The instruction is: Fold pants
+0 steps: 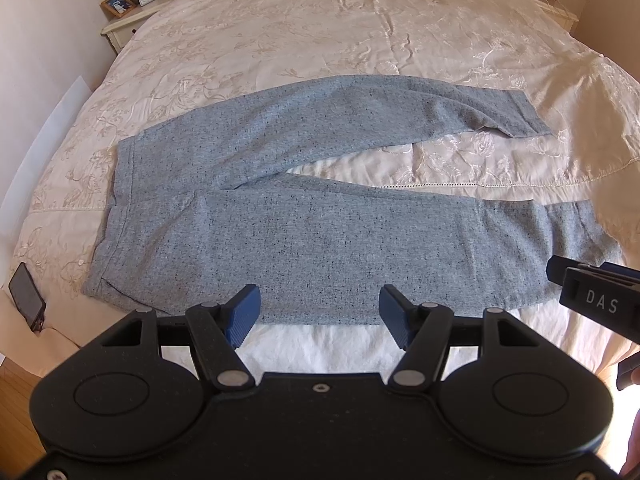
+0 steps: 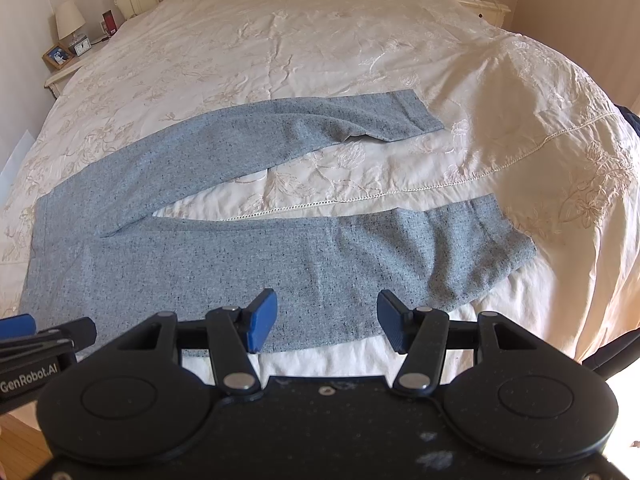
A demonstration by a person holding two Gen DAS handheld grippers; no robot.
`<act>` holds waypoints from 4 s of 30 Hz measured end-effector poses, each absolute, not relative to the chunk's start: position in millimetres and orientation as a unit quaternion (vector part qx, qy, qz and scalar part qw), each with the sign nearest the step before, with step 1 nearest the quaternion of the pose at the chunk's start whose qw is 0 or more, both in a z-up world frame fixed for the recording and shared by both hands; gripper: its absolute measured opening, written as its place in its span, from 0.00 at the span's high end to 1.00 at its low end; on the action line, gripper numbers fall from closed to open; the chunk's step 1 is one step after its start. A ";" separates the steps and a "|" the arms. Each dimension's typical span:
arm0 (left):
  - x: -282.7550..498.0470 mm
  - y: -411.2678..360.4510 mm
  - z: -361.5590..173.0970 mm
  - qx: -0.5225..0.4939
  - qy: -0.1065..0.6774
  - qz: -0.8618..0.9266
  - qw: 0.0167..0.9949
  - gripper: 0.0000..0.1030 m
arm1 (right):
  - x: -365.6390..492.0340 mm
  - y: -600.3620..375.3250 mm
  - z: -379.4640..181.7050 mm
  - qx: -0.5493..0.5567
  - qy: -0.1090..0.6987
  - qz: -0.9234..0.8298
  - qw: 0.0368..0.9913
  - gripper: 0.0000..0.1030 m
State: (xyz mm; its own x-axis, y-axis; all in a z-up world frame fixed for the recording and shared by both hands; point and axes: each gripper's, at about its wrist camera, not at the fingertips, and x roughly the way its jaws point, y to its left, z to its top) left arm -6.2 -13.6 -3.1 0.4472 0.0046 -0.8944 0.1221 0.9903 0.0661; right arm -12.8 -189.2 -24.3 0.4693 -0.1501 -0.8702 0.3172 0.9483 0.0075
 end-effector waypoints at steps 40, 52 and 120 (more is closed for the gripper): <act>88.6 -26.1 -68.6 0.095 0.579 -0.041 0.808 0.34 | 88.2 -268.9 -162.5 0.075 0.528 -0.138 0.834 0.54; 90.1 -75.5 -75.8 0.065 0.599 -0.006 0.798 0.34 | 120.6 -432.7 -230.6 0.000 0.564 -0.228 0.793 0.56; 322.5 62.8 -40.6 0.055 0.505 0.081 0.857 0.35 | 388.7 -389.5 -126.1 0.213 0.490 -0.185 0.825 0.67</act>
State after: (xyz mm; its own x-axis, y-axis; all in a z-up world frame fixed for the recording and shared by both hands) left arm 322.5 62.8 -40.6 0.4764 0.1935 -0.8577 -0.0831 0.9810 0.1752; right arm 388.7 -389.5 -126.1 0.4508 -0.0959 -0.8875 0.5133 0.8412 0.1698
